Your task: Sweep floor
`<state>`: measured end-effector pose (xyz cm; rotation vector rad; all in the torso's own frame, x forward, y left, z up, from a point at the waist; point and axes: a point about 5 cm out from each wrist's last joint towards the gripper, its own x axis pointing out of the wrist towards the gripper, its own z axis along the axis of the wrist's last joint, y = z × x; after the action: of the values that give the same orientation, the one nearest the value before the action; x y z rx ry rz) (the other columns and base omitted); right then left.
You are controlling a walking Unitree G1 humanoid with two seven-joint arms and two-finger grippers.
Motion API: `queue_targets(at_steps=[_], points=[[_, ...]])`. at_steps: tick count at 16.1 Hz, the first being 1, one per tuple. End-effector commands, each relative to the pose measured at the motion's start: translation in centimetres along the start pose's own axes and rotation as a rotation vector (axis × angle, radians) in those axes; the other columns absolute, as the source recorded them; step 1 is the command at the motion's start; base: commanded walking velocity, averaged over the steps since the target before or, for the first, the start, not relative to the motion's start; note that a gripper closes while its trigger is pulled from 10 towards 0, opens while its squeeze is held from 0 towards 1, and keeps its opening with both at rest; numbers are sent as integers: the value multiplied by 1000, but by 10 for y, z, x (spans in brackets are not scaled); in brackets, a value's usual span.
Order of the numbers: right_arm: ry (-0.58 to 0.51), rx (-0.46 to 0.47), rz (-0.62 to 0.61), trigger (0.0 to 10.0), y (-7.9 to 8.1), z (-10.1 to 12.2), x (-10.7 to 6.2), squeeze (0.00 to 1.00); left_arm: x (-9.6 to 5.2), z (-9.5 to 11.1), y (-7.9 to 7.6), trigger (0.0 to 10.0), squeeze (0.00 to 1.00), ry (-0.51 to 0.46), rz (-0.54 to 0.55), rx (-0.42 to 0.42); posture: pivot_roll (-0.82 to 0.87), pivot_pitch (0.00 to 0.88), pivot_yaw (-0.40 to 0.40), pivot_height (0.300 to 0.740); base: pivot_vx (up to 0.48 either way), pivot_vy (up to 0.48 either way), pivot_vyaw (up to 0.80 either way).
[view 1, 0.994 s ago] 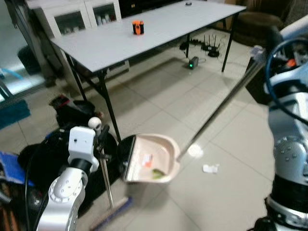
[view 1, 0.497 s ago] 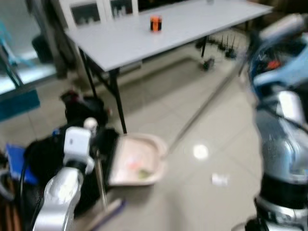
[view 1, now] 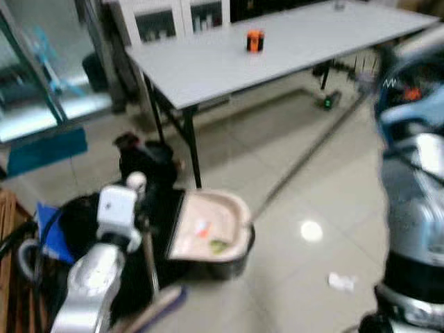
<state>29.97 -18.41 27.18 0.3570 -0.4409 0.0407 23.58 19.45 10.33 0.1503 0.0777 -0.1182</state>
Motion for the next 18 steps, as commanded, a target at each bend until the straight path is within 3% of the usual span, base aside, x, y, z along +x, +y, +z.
queue_targets(at_steps=[1, 4, 9, 11, 18], points=[[-52, -11, 7, 10000, -2, 13, 2, 0, 3, 9, -1, 10000, 0, -39, -8, 18, 46, 0, 72, 740, 371, 0, 0], [-99, -71, 46, 10000, 3, 19, 4, 0, 3, 7, -1, 10000, 0, -32, 4, 9, 43, 0, 72, 740, 353, 0, 0], [-135, -136, 97, 10000, 13, 19, 6, 0, 2, 6, 1, 10000, 0, -33, 32, -12, 45, 0, 61, 740, 0, 0, 0], [-174, -208, 113, 10000, 15, 19, 8, 0, 3, 6, 1, 10000, 0, -31, 34, -17, 43, 0, 63, 740, 0, 0, 0], [-229, -345, 270, 10000, 40, -2, 0, 0, 3, 0, 2, 10000, 0, -23, 47, -29, 46, 0, 50, 740, 0, 0, 0]])
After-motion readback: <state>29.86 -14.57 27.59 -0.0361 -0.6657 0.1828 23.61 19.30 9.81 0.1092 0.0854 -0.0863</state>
